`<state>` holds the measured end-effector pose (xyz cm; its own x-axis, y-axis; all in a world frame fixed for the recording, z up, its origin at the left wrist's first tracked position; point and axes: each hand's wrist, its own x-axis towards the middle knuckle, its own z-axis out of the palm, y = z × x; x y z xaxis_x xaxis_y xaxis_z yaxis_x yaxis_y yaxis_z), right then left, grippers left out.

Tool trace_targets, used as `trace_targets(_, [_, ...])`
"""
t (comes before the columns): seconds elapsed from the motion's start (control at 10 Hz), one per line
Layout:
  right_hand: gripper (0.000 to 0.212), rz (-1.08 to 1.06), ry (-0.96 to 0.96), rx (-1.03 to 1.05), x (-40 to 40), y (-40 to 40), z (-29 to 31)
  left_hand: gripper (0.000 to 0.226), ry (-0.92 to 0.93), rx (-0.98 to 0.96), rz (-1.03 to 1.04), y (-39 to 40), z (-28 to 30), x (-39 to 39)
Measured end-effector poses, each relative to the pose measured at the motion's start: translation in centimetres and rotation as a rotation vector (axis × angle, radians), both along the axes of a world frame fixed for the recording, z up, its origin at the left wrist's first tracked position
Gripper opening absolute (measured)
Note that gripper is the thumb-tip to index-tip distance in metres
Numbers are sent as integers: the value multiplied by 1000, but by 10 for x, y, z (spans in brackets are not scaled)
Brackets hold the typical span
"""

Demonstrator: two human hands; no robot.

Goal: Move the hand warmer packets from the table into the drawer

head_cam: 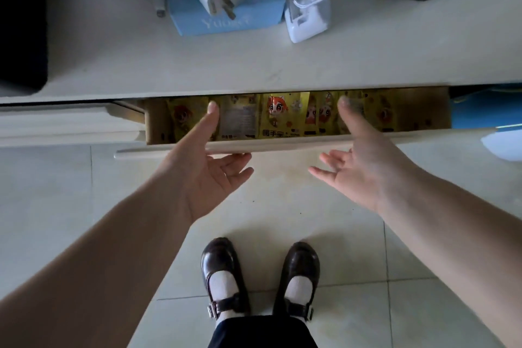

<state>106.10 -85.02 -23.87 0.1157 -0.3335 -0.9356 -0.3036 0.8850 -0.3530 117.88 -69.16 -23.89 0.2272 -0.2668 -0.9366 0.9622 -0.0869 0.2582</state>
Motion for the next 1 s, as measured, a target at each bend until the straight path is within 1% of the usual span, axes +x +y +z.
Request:
trace_targets(0.1, [82, -44, -55, 9, 25, -13, 2, 54, -22, -60, 32, -12, 2, 24])
trace_targets(0.2, [72, -38, -97, -13, 42, -26, 2, 64, -51, -81, 28, -23, 1, 43])
trace_targets(0.3, [54, 3, -73, -28, 47, -33, -5, 61, -81, -45, 27, -31, -1, 48])
trace_targets(0.4, [41, 6, -74, -33, 44, -33, -11, 59, -99, -22, 4, -30, -2, 45])
trace_targets(0.5, [39, -9, -66, -52, 43, -31, -14, 63, -105, 16, 15, -30, -4, 40])
trace_targets(0.7, [63, -22, -72, -48, 46, -30, -8, 85, -101, 120, -42, -32, -3, 38])
trace_targets(0.8, [68, 62, -39, -14, 43, -36, 2, 82, -132, 222, -70, -37, 6, 38])
trace_targets(0.9, [73, 286, 64, -35, 37, -41, 16, 71, -135, 309, -65, -39, 13, 43])
trace_targets(1.0, [48, 532, 113, -77, 29, -34, 42, 50, -137, 325, -205, -35, 38, 38])
